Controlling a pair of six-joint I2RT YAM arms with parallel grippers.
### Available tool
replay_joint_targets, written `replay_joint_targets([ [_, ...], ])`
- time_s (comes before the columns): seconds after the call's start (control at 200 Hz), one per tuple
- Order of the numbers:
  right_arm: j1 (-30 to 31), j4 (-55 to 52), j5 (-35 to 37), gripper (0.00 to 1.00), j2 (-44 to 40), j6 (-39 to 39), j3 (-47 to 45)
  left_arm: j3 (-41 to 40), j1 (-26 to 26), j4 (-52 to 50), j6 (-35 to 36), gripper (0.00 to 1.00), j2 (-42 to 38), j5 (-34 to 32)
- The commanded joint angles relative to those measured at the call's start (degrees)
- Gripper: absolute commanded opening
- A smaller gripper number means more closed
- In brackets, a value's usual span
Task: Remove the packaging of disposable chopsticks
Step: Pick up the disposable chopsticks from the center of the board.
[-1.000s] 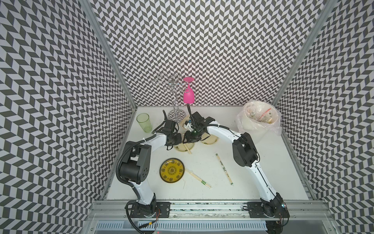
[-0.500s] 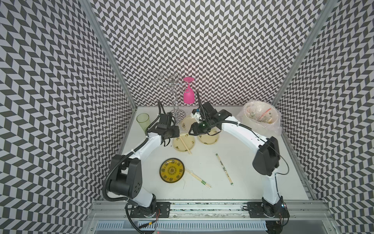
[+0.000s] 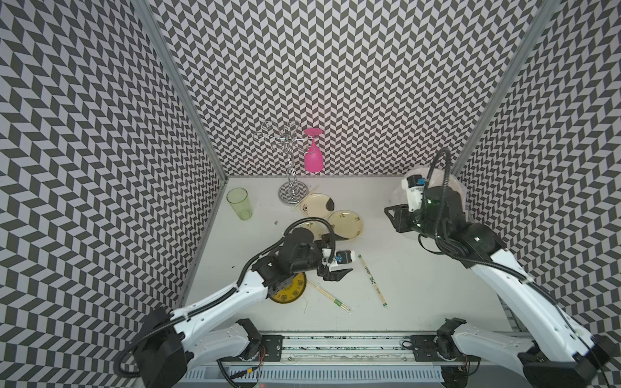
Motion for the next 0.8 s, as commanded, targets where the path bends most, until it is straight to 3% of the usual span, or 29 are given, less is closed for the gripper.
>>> replay_joint_targets([
  [0.0,0.3,7.8,4.8,0.30,-4.0,-2.4,-1.4,7.8,-2.3,-9.2,15.9,0.77,11.5,2.8],
  [0.045,0.2,8.0,5.4,0.30,-5.4,-3.0,-1.4,10.7,-3.2,-10.9,16.6,0.72,16.1,2.4],
  [0.22,0.2,9.3,8.1,0.30,-10.8,-4.8,-3.2,17.6,-6.2,-10.3,16.4,0.68,28.8,0.6],
  [0.391,0.3,10.2,8.9,0.29,-14.6,-5.7,-5.3,26.8,-8.3,-16.7,16.8,0.61,39.3,-0.1],
  [0.601,0.2,10.9,8.9,0.29,-16.2,-6.6,-6.3,33.9,-10.0,-23.6,17.3,0.55,46.8,-2.9],
  [0.796,0.3,11.8,8.4,0.29,-16.9,-6.8,-7.6,35.4,-10.5,-27.9,17.9,0.47,48.8,-6.6],
])
